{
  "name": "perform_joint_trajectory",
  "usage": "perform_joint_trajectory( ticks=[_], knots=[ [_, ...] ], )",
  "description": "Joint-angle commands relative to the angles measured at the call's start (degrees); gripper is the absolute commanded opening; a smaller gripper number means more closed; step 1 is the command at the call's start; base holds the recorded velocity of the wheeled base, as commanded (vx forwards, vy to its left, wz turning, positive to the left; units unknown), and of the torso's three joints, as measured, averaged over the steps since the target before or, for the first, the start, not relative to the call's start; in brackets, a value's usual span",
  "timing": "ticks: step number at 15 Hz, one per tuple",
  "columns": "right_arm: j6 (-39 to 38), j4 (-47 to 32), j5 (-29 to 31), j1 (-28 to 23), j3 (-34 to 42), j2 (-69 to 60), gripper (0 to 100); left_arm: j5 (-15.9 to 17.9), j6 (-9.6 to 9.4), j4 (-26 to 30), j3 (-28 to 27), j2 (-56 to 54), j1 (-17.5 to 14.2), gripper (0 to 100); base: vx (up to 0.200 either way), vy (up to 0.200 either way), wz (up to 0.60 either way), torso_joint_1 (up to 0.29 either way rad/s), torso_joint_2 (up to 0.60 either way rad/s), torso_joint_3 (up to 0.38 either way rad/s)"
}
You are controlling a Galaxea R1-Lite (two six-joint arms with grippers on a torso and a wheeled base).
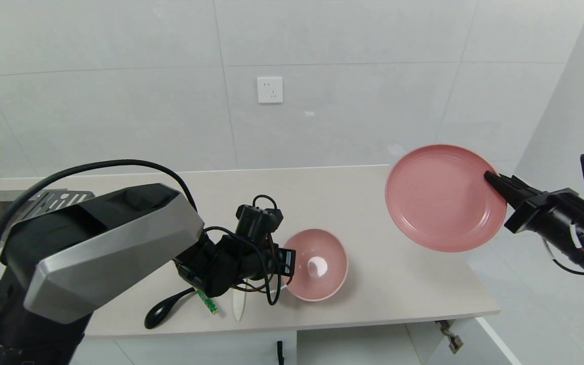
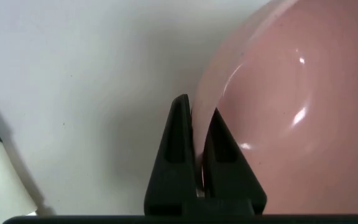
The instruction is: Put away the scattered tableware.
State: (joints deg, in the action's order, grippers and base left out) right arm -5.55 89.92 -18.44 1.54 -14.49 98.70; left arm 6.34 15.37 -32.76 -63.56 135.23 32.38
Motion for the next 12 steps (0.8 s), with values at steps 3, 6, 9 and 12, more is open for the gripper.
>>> perform_joint_trajectory(
  ticks=[3, 6, 9, 12],
  knots=[
    [0.01, 0.08, -0.01, 0.05, -0.10, -0.26, 0, -0.01, -3.42, 0.50, 0.46, -11.66, -1.09, 0, 0.000, 0.000, 0.00, 0.000, 0.00, 0.000],
    [0.01, 0.08, -0.01, 0.05, -0.10, -0.26, 0, -0.01, -6.32, 0.41, 2.30, -16.31, -3.55, 0, 0.000, 0.000, 0.00, 0.000, 0.00, 0.000],
    [0.01, 0.08, -0.01, 0.05, -0.10, -0.26, 0, 0.08, -8.34, 0.41, 6.78, -21.94, -5.57, 0, 0.000, 0.000, 0.00, 0.000, 0.00, 0.000],
    [0.01, 0.08, -0.01, 0.05, -0.10, -0.35, 0, 0.78, -9.57, 0.50, 12.85, -31.34, -6.54, 0, 0.000, 0.000, 0.00, 0.000, 0.00, 0.000]
  ],
)
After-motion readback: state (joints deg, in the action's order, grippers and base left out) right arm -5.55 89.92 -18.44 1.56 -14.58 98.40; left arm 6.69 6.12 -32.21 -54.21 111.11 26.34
